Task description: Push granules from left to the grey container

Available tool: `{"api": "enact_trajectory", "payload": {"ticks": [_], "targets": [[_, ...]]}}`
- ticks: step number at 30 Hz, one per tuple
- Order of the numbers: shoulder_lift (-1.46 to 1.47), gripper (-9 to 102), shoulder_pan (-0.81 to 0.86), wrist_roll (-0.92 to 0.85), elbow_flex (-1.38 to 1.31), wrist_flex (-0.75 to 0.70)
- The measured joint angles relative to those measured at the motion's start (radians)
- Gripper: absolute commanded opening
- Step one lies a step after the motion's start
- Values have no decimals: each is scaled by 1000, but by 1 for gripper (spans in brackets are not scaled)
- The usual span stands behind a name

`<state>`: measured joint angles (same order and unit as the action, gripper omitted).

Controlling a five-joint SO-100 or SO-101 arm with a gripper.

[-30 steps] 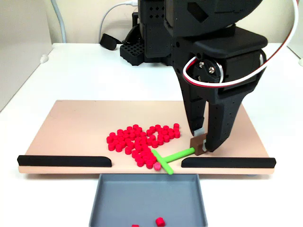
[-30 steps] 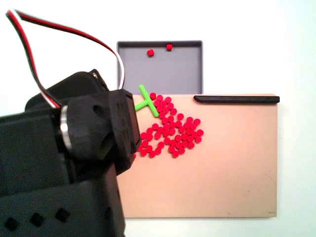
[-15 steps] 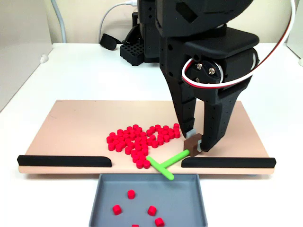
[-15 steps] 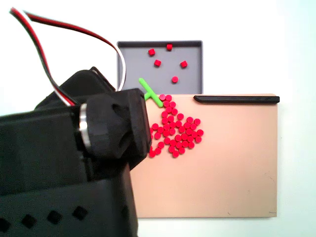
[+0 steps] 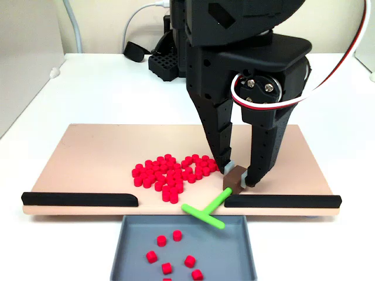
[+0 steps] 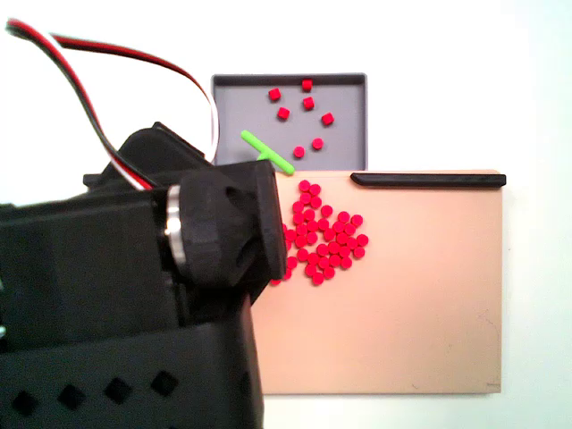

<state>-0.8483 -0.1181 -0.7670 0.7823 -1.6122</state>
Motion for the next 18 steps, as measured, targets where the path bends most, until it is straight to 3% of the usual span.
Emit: {"api": "enact_trajectory", "payload": {"ticks": [18], "targets": [[-166, 0, 21, -342, 9, -91]]}}
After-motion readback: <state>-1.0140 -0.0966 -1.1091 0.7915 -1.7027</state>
